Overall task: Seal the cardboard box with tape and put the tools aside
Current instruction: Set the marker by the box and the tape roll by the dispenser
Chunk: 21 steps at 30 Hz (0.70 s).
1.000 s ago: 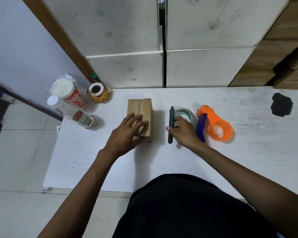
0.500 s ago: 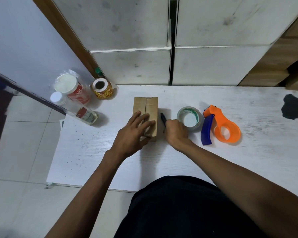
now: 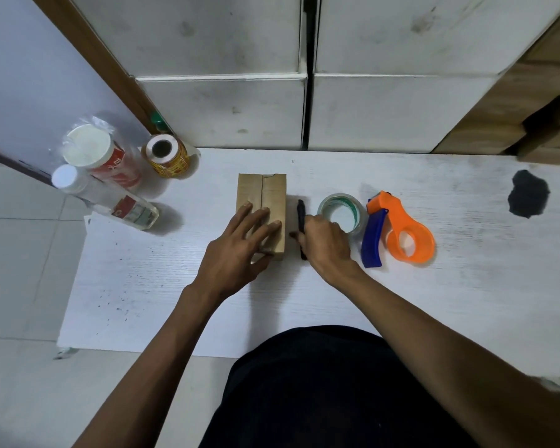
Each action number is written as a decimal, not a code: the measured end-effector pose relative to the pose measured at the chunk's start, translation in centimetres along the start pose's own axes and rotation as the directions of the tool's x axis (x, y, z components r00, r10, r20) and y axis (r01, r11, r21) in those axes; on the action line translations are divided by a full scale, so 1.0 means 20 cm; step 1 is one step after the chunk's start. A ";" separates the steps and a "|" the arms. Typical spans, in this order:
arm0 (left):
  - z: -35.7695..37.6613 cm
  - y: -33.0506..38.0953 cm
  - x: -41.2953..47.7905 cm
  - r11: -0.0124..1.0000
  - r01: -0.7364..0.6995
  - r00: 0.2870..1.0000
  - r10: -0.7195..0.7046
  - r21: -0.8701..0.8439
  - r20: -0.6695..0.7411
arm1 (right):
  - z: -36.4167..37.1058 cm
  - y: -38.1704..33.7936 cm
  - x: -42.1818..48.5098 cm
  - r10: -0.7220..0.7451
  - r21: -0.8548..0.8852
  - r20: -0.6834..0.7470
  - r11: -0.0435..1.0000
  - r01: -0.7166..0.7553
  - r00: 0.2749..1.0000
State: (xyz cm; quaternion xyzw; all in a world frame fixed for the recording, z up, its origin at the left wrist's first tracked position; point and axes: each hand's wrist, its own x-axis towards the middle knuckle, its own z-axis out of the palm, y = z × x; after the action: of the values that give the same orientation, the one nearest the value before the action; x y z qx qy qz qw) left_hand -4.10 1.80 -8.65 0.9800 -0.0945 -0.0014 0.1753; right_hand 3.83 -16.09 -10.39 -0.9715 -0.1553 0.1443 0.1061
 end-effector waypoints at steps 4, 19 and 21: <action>0.00 0.00 0.01 1.000 0.006 1.000 -0.006 -0.014 0.000 | -0.09 0.16 -0.04 -0.025 -0.066 -0.089 0.998 0.020 0.996; 0.02 -0.01 -0.01 0.998 0.028 0.999 -0.029 -0.060 -0.014 | -0.36 0.36 -0.03 -0.333 -0.244 -0.320 0.934 0.262 0.887; 0.02 -0.02 -0.01 0.998 0.029 1.000 -0.029 -0.064 -0.006 | -0.46 0.51 -0.02 -0.220 -0.193 -0.389 0.969 0.154 0.895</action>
State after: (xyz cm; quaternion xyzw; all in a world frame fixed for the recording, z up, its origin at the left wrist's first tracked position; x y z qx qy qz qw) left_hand -4.34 1.98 -9.23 0.9752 -0.0795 -0.0037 0.2066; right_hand 9.16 -27.26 -4.26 -0.9659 -0.2335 -0.0849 0.0729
